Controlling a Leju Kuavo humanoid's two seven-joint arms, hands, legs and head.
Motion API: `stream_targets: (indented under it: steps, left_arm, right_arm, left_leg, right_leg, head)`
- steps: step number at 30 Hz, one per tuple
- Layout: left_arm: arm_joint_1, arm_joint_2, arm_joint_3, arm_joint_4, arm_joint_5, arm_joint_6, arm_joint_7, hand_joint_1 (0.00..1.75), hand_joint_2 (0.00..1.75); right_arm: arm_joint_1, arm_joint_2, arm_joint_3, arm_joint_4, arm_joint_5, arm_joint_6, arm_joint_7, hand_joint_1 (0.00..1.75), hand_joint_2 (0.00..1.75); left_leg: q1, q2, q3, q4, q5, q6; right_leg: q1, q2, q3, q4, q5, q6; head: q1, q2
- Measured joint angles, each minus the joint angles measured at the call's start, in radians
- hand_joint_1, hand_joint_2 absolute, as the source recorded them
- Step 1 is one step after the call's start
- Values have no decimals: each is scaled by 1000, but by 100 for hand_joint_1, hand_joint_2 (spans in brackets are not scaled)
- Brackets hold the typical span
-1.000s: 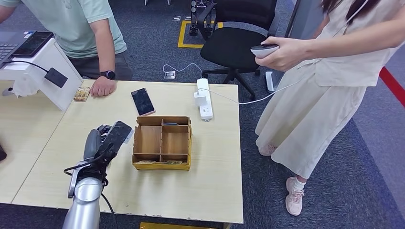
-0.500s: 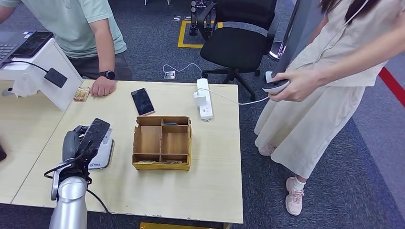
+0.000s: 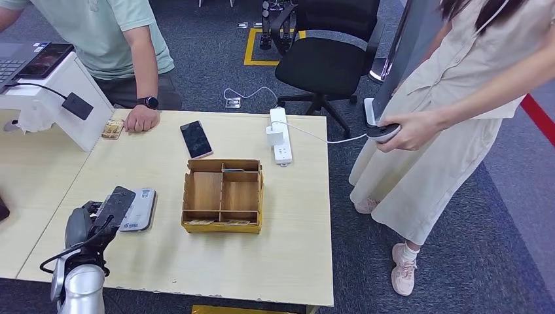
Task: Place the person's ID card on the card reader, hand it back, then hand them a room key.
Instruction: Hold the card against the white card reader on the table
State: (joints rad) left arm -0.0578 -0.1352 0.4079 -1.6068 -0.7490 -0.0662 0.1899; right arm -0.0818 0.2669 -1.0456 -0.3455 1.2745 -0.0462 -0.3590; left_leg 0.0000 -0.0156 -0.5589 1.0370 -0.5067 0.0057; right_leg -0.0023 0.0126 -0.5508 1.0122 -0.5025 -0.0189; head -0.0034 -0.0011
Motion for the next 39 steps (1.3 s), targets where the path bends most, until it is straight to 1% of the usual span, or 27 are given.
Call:
stream_targets:
  steps: [6,10,13,18,21,23,28,32,39]
  left_arm:
    - [26,-3,31,0,-17,-14,5,175,175]
    - [62,-19,50,0,-18,-27,1,175,175]
    - [72,-26,51,0,-18,-29,-2,175,175]
    - [73,-32,52,0,-17,-31,-3,175,175]
    - [71,-64,45,0,10,-44,-14,175,175]
    - [68,-77,39,1,24,-49,-21,175,175]
    - [67,-82,31,1,38,-56,-21,175,175]
    - [61,-84,10,1,51,-57,-20,175,175]
    - [38,-76,-10,2,77,-47,-5,175,175]
  right_arm:
    - [1,0,0,-6,0,2,0,0,0]
    - [1,0,0,-7,0,9,1,0,0]
    - [1,0,0,-8,0,12,0,0,0]
    - [1,0,0,-10,0,12,0,0,0]
    - [0,4,-1,-20,-9,12,0,0,0]
    - [-1,6,-1,-24,-12,13,1,0,0]
    - [-2,7,-1,-26,-17,13,1,0,0]
    - [-3,8,-2,-25,-20,13,1,0,0]
    - [-4,8,-2,-25,-28,12,3,0,0]
  left_leg:
    - [0,0,0,0,0,0]
    - [0,0,0,0,0,0]
    - [0,0,0,0,0,0]
    - [0,0,0,0,0,0]
    - [0,0,0,0,0,0]
    - [0,0,0,0,0,0]
    - [0,0,0,0,0,0]
    - [0,0,0,0,0,0]
    - [0,0,0,0,0,0]
  right_leg:
    - [0,0,0,0,0,0]
    - [0,0,0,0,0,0]
    - [0,0,0,0,0,0]
    - [0,0,0,0,0,0]
    - [0,0,0,0,0,0]
    - [0,0,0,0,0,0]
    - [0,0,0,0,0,0]
    - [0,0,0,0,0,0]
    - [0,0,0,0,0,0]
  head:
    - [0,0]
    - [0,0]
    - [0,0]
    - [0,0]
    - [0,0]
    - [0,0]
    - [0,0]
    - [0,0]
    - [0,0]
